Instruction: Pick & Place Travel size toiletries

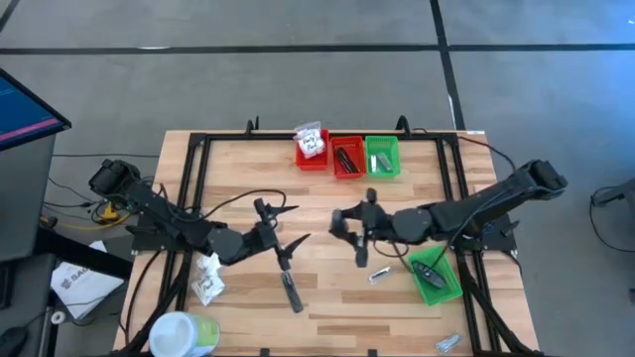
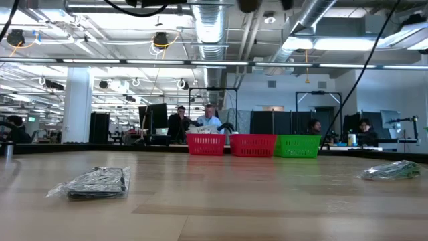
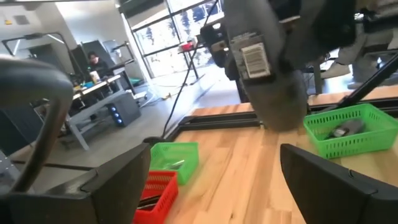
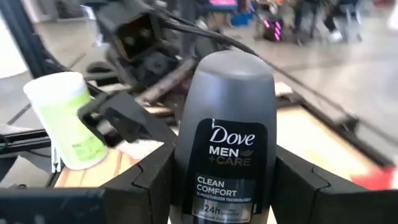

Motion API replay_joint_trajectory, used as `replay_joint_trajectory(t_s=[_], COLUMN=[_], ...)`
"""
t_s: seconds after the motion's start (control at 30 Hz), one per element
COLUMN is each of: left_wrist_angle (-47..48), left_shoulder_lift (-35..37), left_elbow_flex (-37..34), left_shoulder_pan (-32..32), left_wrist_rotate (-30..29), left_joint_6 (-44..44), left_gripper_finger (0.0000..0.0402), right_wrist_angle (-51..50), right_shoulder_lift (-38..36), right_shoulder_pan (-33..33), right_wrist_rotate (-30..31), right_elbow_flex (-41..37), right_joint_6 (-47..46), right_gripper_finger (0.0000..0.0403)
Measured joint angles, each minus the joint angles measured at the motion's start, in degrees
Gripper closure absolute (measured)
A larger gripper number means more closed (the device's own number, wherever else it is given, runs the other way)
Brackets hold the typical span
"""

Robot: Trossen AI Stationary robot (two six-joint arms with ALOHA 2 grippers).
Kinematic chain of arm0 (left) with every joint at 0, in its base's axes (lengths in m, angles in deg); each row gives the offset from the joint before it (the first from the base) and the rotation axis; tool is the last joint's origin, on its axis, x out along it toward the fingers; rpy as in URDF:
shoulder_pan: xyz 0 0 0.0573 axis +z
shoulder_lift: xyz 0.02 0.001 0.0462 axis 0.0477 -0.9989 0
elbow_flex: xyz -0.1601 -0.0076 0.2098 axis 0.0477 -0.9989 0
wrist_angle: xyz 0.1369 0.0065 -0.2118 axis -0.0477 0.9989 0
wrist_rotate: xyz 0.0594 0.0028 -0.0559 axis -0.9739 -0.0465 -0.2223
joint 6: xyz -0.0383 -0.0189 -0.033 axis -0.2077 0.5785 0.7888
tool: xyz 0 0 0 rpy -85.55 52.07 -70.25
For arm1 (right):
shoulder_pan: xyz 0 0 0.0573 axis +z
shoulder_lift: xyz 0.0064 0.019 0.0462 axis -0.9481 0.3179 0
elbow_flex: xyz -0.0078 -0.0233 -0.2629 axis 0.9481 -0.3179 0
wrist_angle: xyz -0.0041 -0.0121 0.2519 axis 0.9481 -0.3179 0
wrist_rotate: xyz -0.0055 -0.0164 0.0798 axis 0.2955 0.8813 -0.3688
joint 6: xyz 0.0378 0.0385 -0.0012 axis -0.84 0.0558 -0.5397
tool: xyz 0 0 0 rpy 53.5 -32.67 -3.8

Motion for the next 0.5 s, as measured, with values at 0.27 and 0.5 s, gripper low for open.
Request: replay_joint_trajectory(t_s=[0.27,0.5], left_wrist_angle=[2.86,3.46], left_shoulder_lift=[0.00,0.00], left_elbow_flex=[-0.02,-0.02], left_shoulder_pan=[-0.13,-0.13], left_wrist_rotate=[-0.16,-0.14], left_joint_6=[0.28,0.41], left_gripper_finger=[0.0054,0.0055], right_wrist_angle=[-26.95,-48.26], right_shoulder_lift=[-7.37,-9.43], right_shoulder_pan=[3.78,9.27], right_wrist_rotate=[2.46,-1.13], right_elbow_flex=[0.02,0.02], right_joint_6=[-23.80,-47.67], right_gripper_finger=[0.0212,0.0212])
